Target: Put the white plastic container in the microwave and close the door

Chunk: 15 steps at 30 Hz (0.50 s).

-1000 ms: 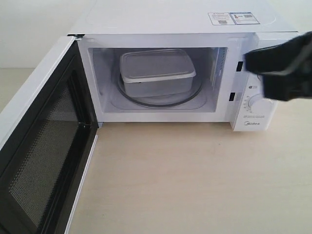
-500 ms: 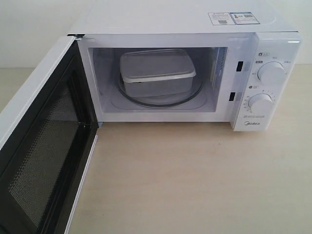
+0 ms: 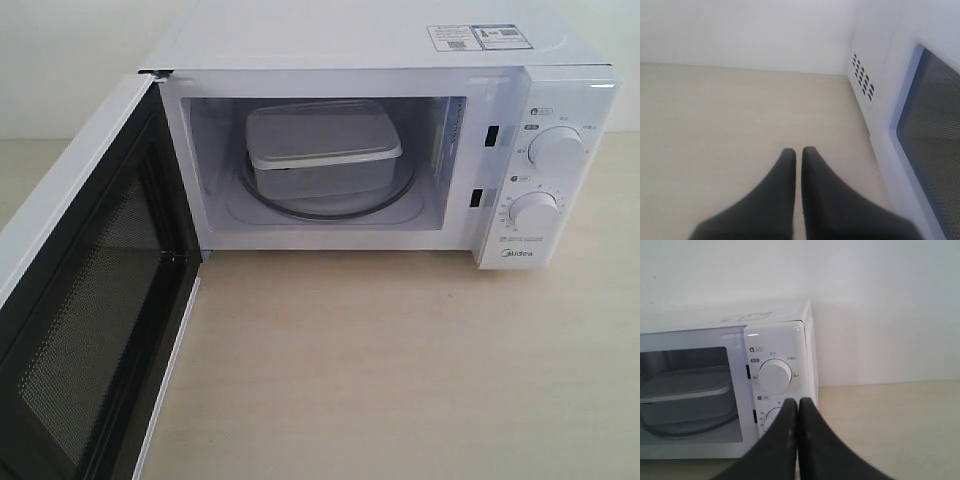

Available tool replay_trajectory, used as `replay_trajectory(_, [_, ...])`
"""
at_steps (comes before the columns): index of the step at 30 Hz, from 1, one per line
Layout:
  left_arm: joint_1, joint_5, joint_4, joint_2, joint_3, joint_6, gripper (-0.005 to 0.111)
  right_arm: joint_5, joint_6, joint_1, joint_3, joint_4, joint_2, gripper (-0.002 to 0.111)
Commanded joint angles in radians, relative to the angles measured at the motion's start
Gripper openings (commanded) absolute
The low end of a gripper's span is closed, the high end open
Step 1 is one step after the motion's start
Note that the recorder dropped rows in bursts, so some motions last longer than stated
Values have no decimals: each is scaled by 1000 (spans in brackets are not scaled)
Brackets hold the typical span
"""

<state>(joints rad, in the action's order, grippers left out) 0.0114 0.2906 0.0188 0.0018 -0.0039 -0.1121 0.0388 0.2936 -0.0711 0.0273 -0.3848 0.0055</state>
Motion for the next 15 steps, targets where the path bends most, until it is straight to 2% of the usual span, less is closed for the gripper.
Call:
replay_trajectory(1, [-4,-1,-1,-2,4,-8,4,12,-294,2,-27,360,-6,0])
replay_trajectory(3, [-4,-1,-1,-2,4,-8,4,12,-356,2,-27,399,-6,0])
replay_trajectory(15, [-4,-1,-1,-2,4,-8,4,297,-363,2,-27,444,-6,0])
